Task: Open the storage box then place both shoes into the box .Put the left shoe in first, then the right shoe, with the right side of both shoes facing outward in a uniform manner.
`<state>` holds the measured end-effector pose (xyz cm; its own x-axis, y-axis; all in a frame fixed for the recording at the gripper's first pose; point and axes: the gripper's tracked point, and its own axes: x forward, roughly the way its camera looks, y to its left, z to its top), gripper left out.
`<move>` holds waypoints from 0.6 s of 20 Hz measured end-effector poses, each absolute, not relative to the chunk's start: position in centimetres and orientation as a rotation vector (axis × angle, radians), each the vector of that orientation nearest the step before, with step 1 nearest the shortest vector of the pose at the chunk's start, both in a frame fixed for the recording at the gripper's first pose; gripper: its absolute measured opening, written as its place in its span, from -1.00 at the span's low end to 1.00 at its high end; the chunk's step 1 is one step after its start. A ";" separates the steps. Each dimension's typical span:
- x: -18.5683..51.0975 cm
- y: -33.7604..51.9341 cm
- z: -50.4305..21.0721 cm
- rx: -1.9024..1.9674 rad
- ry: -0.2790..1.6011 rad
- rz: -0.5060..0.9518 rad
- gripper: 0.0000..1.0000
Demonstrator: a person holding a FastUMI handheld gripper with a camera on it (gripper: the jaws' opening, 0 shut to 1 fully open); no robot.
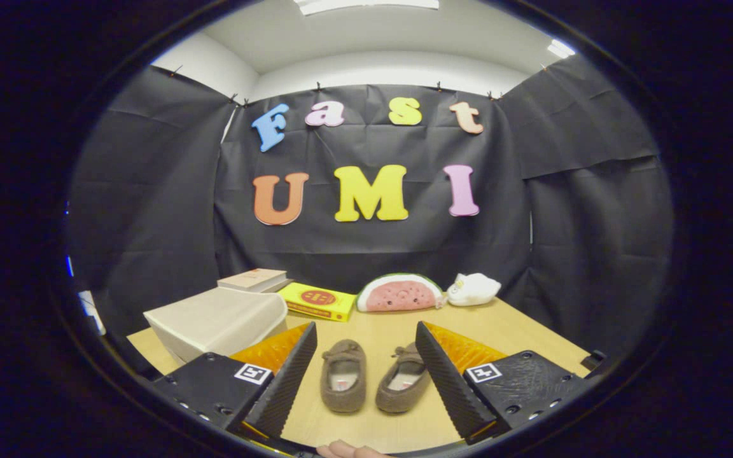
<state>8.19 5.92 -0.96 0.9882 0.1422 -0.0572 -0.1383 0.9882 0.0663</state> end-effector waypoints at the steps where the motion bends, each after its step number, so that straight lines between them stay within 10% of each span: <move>1: 9.1 7.5 -1.0 0.089 0.079 0.189 0.91; 12: 20.2 19.6 -4.3 0.312 0.357 0.543 0.92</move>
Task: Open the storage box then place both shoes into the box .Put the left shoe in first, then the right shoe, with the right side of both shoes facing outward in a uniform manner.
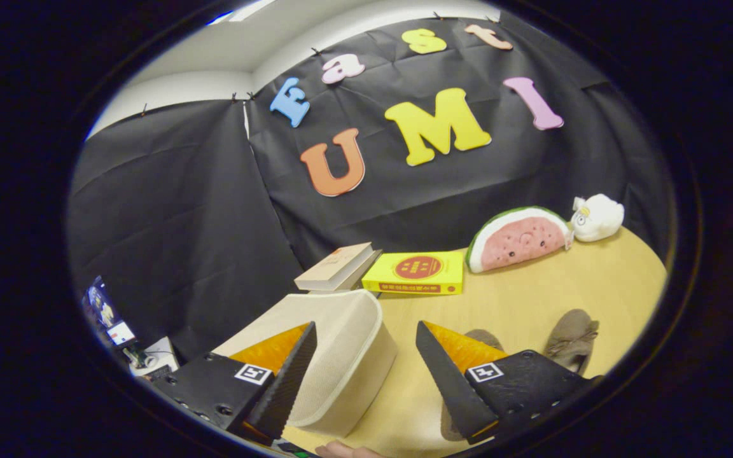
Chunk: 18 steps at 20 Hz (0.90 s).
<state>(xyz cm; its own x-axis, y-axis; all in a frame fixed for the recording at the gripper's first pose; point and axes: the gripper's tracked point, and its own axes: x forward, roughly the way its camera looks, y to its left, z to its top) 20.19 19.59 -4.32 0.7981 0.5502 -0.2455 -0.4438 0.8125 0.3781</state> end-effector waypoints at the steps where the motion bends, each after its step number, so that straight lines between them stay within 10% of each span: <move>1: 20.8 20.3 -4.9 0.337 0.388 0.576 0.91; 16: 20.8 26.5 -9.4 0.716 0.797 0.885 0.87; 18: 20.7 25.8 -8.7 0.701 0.796 0.859 0.59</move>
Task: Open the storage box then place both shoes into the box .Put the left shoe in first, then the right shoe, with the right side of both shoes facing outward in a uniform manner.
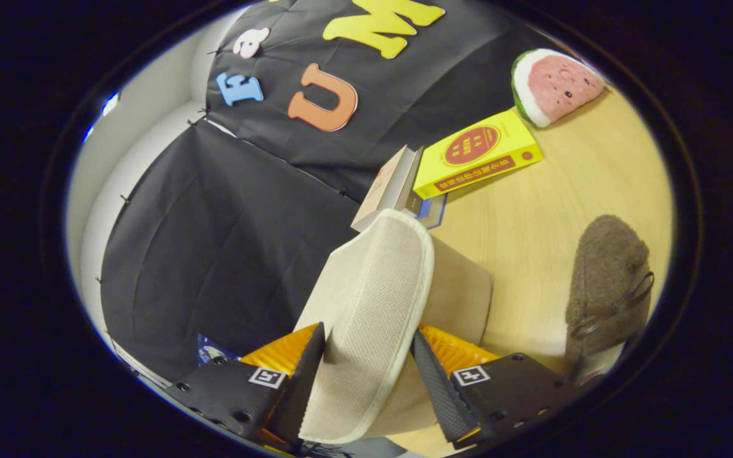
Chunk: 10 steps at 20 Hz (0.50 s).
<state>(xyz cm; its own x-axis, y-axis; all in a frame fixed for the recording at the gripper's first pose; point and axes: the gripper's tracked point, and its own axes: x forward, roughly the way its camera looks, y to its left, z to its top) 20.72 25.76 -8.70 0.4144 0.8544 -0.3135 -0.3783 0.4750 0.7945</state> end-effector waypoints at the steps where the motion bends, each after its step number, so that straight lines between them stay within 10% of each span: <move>1: 20.9 25.7 -8.7 0.699 0.799 0.836 0.46; 6: 20.4 24.6 -6.6 0.731 0.802 0.806 0.10; 8: 19.9 24.8 -5.7 0.693 0.795 0.803 -0.74; 10: 19.7 24.7 -5.6 0.626 0.790 0.782 -0.86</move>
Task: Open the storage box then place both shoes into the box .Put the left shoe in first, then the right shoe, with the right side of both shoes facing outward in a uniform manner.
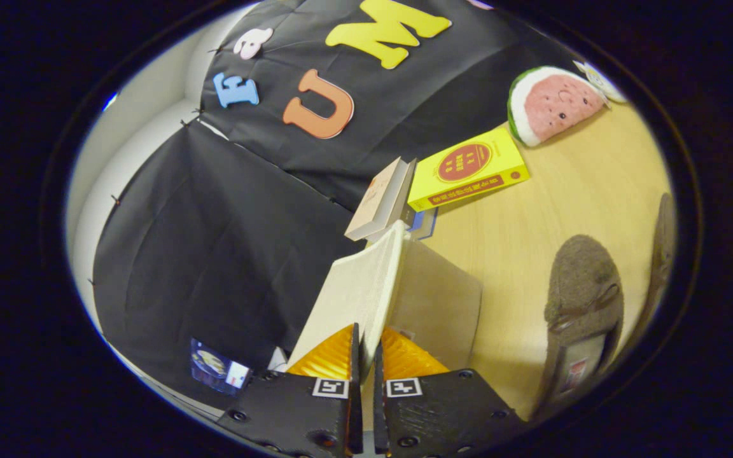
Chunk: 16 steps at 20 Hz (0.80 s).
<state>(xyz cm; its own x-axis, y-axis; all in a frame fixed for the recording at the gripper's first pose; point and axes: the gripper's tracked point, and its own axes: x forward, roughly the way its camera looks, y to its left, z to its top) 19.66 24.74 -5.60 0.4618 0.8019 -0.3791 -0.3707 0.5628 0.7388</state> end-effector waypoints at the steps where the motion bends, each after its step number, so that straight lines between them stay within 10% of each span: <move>1: 19.7 24.8 -5.3 0.604 0.785 0.769 -0.86; 16: 16.4 34.9 9.6 0.586 0.664 0.836 -0.91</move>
<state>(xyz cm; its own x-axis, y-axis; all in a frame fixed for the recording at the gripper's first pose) 16.41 34.87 9.63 0.4971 0.8158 -0.2956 -0.4720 0.5401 0.6967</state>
